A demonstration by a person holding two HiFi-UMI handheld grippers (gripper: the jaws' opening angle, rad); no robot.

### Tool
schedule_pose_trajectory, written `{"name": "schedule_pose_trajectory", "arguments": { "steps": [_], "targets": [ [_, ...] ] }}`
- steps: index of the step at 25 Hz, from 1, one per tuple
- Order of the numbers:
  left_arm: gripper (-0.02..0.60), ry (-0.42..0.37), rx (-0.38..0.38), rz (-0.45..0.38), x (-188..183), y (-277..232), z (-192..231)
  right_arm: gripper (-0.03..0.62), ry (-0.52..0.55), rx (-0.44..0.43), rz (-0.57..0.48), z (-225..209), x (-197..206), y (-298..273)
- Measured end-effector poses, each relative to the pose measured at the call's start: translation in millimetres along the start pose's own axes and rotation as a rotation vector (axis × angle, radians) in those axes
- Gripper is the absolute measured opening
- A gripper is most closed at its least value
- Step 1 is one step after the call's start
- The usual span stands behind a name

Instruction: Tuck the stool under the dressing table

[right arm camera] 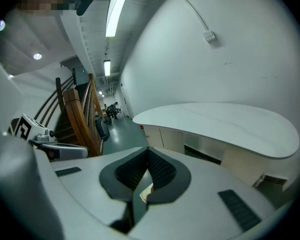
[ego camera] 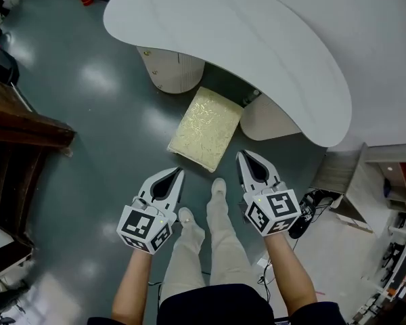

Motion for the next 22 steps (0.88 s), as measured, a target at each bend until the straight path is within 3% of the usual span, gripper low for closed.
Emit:
{"name": "schedule_pose_trajectory", "arguments": {
  "steps": [10,22],
  "targets": [
    [0.008,0.102,-0.064,0.038,57.8,-3.7,30.6,0.009,-0.032,-0.022,0.065,-7.6,52.6,-28.5],
    [0.008,0.185,-0.089,0.091,120.6,-19.6,43.2,0.009,-0.066,-0.027,0.114,-29.7,103.1,-54.3]
  ]
}}
Point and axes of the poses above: the fingertips, and each gripper's own axes: y backward along the fingers, z to its left, x out of its underside, the point moved 7 cm from there along y, backward along the fingers, and after that the axes turned 4 degrees about -x, right-handed, at the moved point
